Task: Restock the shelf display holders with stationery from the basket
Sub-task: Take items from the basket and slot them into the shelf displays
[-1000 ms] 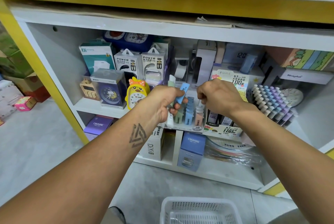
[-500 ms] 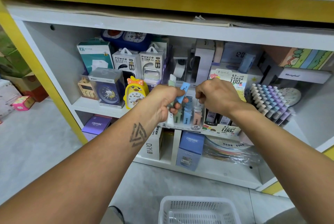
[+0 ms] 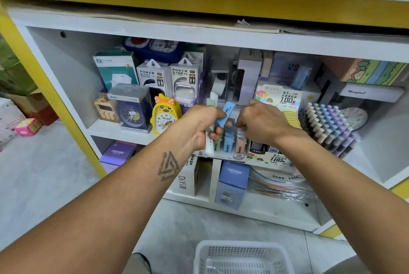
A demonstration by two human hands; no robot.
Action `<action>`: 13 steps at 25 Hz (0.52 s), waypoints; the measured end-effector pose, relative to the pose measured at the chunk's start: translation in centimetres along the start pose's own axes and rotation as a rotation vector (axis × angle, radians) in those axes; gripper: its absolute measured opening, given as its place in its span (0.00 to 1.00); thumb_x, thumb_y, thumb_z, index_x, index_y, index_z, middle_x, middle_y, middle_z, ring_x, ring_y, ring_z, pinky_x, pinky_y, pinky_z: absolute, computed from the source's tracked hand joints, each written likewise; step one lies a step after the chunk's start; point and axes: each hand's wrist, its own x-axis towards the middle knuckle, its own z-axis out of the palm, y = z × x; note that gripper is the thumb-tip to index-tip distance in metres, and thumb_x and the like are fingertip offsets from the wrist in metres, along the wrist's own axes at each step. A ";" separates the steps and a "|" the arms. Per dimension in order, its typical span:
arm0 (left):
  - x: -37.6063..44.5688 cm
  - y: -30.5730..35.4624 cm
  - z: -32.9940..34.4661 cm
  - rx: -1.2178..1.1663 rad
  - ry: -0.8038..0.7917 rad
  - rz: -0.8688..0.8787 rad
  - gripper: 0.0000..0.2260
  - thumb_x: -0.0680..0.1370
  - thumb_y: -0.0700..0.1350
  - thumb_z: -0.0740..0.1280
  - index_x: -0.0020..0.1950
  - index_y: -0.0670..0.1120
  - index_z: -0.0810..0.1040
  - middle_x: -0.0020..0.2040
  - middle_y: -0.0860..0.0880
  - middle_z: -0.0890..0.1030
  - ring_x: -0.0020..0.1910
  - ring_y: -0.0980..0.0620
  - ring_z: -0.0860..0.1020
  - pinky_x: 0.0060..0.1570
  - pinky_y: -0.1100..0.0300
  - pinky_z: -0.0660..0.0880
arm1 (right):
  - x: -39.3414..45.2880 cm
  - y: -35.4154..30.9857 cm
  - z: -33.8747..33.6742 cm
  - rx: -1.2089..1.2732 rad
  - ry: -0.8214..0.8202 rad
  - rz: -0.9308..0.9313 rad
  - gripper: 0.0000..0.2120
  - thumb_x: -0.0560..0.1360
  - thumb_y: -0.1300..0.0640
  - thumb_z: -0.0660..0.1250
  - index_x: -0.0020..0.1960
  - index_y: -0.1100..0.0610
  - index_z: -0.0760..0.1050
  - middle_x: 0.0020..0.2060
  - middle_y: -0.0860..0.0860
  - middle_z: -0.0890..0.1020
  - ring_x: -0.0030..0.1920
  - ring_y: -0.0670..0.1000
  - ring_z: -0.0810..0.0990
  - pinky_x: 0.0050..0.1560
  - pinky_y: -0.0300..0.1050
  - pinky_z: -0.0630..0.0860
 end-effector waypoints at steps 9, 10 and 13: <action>-0.5 0.1 0.1 -0.002 0.017 0.084 0.04 0.78 0.33 0.66 0.50 0.38 0.79 0.30 0.44 0.79 0.21 0.55 0.66 0.20 0.68 0.58 | 0.0 0.4 -2.3 1.129 0.003 0.151 0.14 0.73 0.66 0.74 0.56 0.55 0.81 0.47 0.52 0.86 0.43 0.47 0.85 0.47 0.38 0.80; -0.6 0.1 0.1 0.002 0.029 0.098 0.03 0.78 0.34 0.67 0.48 0.38 0.79 0.30 0.44 0.80 0.21 0.55 0.66 0.20 0.68 0.58 | -0.1 0.3 -2.4 1.223 0.027 0.177 0.11 0.73 0.66 0.74 0.53 0.57 0.82 0.44 0.55 0.86 0.42 0.49 0.86 0.46 0.39 0.81; -0.6 0.5 -0.1 -0.087 0.052 0.096 0.03 0.78 0.35 0.66 0.47 0.37 0.79 0.35 0.41 0.79 0.22 0.54 0.65 0.21 0.68 0.57 | -0.3 0.7 -2.6 1.420 0.110 0.284 0.08 0.72 0.70 0.74 0.49 0.62 0.80 0.42 0.61 0.85 0.40 0.55 0.87 0.43 0.42 0.83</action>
